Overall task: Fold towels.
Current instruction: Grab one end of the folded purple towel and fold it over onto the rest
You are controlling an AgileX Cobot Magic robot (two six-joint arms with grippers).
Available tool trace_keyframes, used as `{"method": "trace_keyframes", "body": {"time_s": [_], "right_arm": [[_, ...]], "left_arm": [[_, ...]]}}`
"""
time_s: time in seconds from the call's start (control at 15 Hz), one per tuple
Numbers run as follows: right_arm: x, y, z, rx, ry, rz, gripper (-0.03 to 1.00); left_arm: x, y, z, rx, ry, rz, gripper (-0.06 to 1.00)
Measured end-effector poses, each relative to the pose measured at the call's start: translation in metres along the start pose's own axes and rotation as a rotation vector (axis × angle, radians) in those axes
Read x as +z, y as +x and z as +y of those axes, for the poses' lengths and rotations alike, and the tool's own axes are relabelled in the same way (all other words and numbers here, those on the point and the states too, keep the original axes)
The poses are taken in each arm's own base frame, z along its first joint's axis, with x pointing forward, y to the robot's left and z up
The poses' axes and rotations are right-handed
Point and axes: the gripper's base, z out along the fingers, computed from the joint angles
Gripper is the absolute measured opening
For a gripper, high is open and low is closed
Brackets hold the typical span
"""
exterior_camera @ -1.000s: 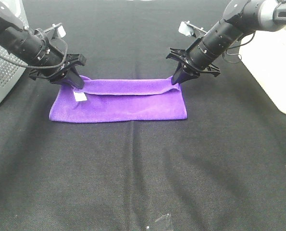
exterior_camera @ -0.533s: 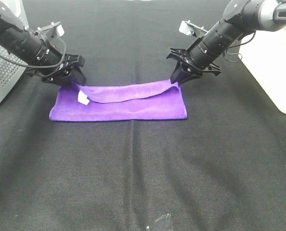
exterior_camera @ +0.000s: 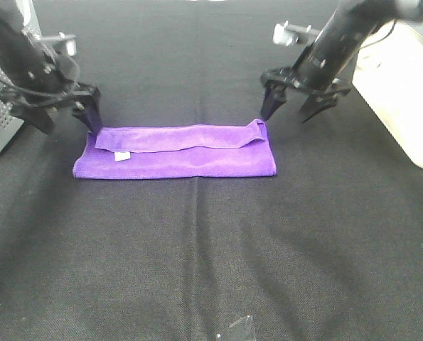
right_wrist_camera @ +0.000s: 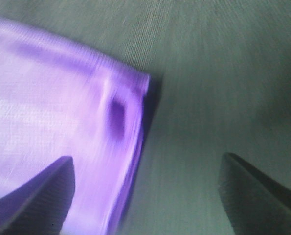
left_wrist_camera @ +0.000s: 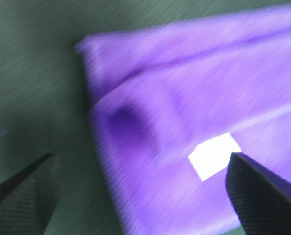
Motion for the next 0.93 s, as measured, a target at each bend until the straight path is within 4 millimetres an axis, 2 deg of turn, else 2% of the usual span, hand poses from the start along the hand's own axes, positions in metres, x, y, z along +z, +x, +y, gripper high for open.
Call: {"method": "trace_keyframes", "body": {"time_s": [0.13, 0.27, 0.4, 0.6, 0.93], "right_arm": [[-0.013, 0.005, 0.004, 0.002, 0.004, 0.057, 0.78], [-0.016, 0.009, 0.004, -0.004, 0.014, 0.108, 0.78], [-0.016, 0.011, 0.004, -0.004, 0.015, 0.133, 0.78], [-0.017, 0.012, 0.004, -0.005, 0.016, 0.141, 0.78], [-0.017, 0.012, 0.004, -0.005, 0.016, 0.142, 0.78]], "left_arm": [[-0.001, -0.003, 0.017, -0.057, 0.065, 0.038, 0.86], [0.015, 0.000, 0.031, -0.063, 0.136, 0.102, 0.86], [0.033, 0.002, 0.033, -0.059, 0.170, 0.131, 0.86], [0.050, 0.001, 0.031, -0.078, 0.239, 0.140, 0.86], [0.058, -0.003, 0.030, -0.067, 0.277, 0.170, 0.86]]}}
